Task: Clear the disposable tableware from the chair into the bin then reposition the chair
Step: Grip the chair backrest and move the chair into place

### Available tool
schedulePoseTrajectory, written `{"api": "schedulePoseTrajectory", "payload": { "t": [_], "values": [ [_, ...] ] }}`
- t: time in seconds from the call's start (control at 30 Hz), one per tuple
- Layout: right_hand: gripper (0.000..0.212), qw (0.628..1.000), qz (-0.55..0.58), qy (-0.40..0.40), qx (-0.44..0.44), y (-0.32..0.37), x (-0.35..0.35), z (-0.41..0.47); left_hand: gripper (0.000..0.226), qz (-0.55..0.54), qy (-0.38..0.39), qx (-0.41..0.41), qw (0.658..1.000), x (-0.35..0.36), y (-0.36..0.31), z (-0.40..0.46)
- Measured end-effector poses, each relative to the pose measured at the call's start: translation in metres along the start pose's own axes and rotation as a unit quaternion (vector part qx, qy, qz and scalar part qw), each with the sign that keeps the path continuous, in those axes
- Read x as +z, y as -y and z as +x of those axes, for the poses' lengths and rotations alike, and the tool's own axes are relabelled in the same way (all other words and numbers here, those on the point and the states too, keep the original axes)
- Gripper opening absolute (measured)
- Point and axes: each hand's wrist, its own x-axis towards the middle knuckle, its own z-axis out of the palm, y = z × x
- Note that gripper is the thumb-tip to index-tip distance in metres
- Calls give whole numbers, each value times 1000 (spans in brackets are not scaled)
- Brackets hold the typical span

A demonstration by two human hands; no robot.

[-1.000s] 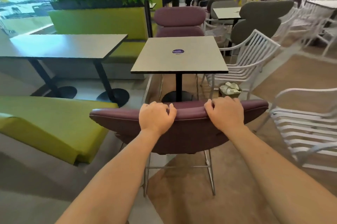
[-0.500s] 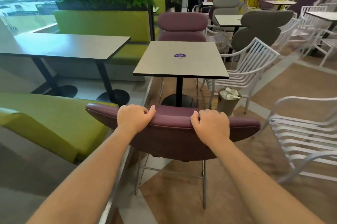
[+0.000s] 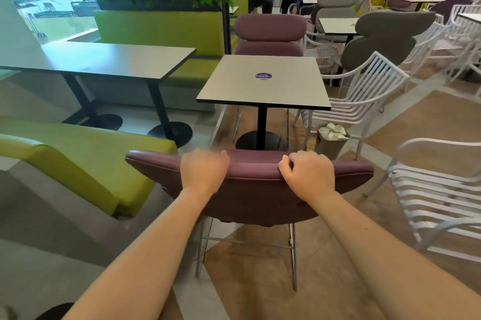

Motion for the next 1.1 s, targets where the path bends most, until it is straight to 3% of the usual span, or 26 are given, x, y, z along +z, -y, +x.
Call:
{"api": "schedulePoseTrajectory", "payload": {
  "t": [0.33, 0.77, 1.1],
  "values": [
    [58, 985, 40, -36, -163, -12, 6, -2, 52, -20, -41, 140, 989, 10, -24, 5],
    [59, 986, 29, -71, -146, -15, 44, 59, 51, -46, -98, 161, 981, 52, -19, 72],
    [55, 989, 13, -73, -131, -20, 98, 147, 53, -60, -83, 183, 978, 105, -5, 170]
  ]
}}
